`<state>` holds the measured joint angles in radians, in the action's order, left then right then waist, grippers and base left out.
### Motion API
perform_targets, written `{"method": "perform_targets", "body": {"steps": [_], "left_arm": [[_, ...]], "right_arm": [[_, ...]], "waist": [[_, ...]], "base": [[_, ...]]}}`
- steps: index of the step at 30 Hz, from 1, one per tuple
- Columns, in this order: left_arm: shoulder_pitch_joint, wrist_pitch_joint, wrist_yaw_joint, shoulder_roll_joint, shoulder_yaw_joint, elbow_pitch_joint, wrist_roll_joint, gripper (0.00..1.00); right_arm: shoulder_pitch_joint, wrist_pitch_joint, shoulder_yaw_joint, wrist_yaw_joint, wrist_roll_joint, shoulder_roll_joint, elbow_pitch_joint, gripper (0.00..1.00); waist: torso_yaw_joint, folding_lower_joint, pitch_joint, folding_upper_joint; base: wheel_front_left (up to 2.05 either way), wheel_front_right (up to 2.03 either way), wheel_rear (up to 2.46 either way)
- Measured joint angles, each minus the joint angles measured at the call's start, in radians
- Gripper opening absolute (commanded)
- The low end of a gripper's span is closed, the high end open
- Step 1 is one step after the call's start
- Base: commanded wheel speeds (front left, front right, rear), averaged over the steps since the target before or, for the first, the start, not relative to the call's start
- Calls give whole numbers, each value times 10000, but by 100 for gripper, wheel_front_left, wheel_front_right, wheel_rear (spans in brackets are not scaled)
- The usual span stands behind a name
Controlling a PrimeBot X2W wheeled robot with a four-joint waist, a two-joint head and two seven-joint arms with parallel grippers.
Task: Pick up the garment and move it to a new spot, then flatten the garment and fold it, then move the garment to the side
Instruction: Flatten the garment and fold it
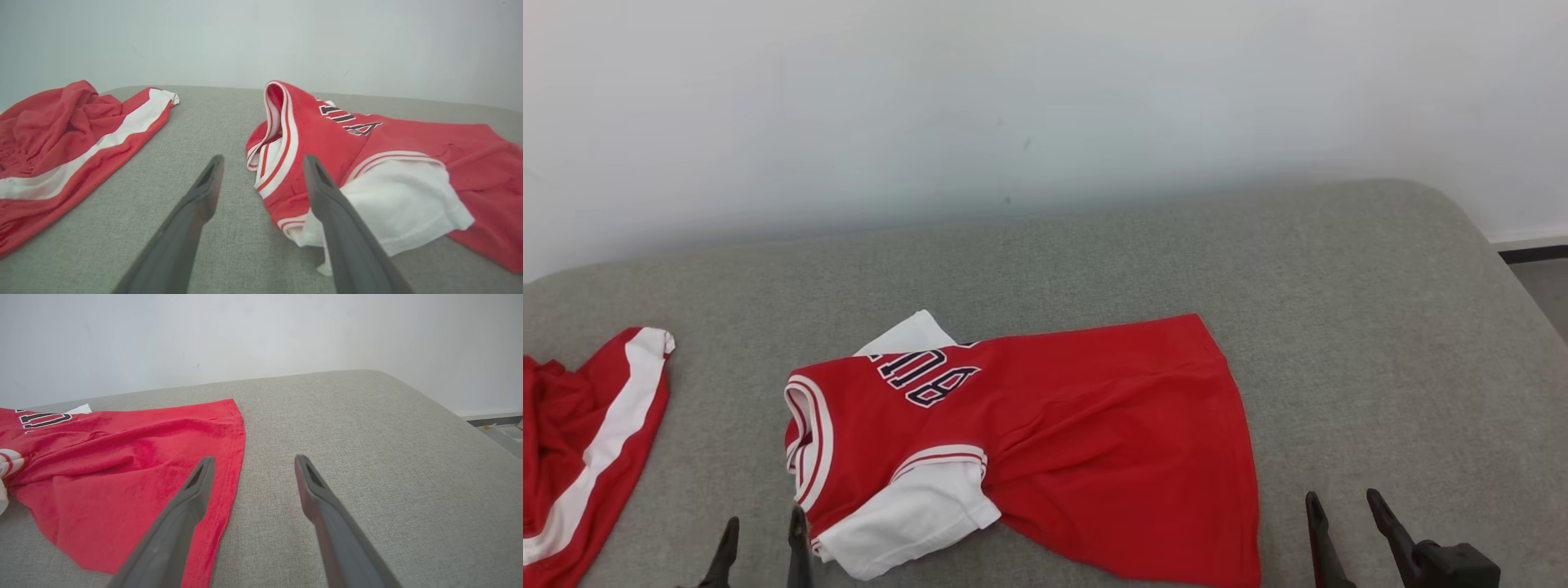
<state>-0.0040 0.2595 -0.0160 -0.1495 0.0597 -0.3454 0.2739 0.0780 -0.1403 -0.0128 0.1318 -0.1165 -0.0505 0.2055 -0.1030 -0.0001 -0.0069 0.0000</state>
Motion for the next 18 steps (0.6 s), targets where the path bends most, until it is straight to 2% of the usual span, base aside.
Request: {"method": "perform_targets", "body": {"steps": [3, 9, 18], "left_arm": [[422, 31, 132, 288, -347, 1108, 17, 100], [1115, 31, 740, 786, -780, 2568, 13, 100], [1789, 31, 1302, 968, -679, 3271, -232, 100]], "right_arm": [[18, 36, -96, 0, 50, 0, -88, 100], [29, 79, -199, 0, 102, 0, -188, 100], [174, 67, -128, 0, 35, 2, -113, 100]], "waist": [[123, 0, -60, 0], [432, 0, -229, 0], [1059, 1, -533, 0]], "base": [[0, 0, 0], [0, 0, 0], [0, 0, 0]]}}
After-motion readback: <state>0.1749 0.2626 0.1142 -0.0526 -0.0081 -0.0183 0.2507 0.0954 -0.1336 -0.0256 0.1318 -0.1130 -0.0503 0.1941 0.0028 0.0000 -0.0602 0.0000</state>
